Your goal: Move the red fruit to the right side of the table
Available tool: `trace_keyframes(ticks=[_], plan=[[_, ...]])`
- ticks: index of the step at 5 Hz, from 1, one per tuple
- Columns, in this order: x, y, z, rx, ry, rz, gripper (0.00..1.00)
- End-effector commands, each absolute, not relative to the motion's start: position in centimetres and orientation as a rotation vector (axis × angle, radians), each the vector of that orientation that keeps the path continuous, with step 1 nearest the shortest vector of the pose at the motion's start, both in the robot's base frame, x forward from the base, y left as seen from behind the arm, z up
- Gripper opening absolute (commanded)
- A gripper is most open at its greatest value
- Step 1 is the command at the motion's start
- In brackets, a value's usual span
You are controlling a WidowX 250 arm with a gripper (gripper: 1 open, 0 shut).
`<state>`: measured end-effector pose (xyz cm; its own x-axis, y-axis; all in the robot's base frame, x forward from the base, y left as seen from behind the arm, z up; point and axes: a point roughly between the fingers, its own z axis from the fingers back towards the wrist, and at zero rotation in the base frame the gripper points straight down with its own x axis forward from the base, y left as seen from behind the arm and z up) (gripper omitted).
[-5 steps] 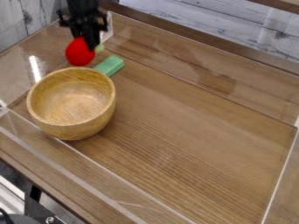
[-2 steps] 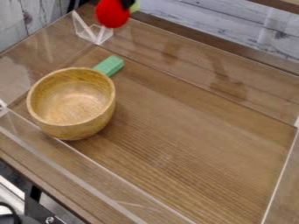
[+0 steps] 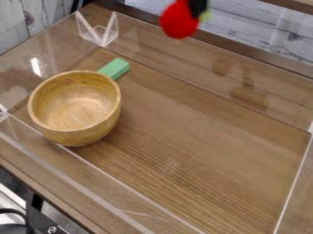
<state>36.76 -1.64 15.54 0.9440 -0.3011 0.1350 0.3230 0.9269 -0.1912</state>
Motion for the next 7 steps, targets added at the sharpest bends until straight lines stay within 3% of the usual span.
trace_keyframes(ticks=[1,3,5,7], plan=[[36.1,-6.4,17.0,-0.223,-0.159,-0.375,0.0],[33.7,-12.0,11.9,-0.276,-0.086,-0.412,0.0],[30.5,-13.3,9.7,-0.28,-0.036,-0.422,0.0],[30.1,-14.8,7.2,-0.282,0.003,-0.507,0.0]])
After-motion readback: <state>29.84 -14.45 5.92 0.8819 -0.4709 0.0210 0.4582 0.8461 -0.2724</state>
